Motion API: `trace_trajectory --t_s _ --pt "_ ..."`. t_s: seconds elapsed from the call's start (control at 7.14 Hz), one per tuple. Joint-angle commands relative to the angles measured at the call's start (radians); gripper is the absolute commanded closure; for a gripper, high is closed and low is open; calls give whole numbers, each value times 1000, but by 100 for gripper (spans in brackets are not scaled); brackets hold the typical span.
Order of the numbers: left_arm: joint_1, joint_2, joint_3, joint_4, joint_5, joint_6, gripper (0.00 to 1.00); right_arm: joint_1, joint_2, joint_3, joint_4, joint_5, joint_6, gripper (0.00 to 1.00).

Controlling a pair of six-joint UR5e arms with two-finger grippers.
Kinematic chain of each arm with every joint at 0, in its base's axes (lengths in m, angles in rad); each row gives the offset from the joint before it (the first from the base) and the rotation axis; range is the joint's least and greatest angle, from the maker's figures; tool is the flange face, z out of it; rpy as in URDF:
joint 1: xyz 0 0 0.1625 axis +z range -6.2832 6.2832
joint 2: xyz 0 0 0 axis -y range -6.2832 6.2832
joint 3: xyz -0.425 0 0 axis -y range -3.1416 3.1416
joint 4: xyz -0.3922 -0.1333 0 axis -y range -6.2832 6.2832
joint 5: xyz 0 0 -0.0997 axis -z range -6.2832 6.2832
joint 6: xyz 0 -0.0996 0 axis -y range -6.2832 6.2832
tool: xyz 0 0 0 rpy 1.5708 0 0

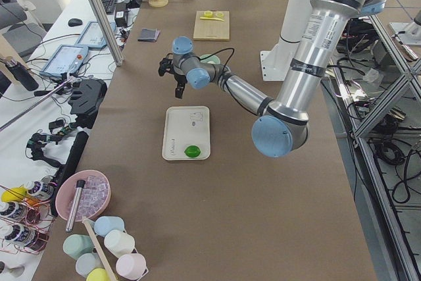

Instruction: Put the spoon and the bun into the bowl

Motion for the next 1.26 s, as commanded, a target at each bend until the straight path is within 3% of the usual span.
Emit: trace_trajectory --t_s 0.0,0.28,0.42,0.7,1.12 --pt "-218 100 -26 194 -18 456 2 182 -46 -109 -3 63 -281 0" --pt "-402 180 -20 307 -23 805 2 299 -41 -236 -3 71 -484 0" --pt "-468 226 -19 308 -74 861 2 342 -40 -283 -3 71 -559 0" --pt "-526 323 -31 289 -168 864 2 372 -37 -347 -1 80 -586 0" --pt "-526 413 -87 288 -204 851 2 396 -40 -350 0 88 -583 0"
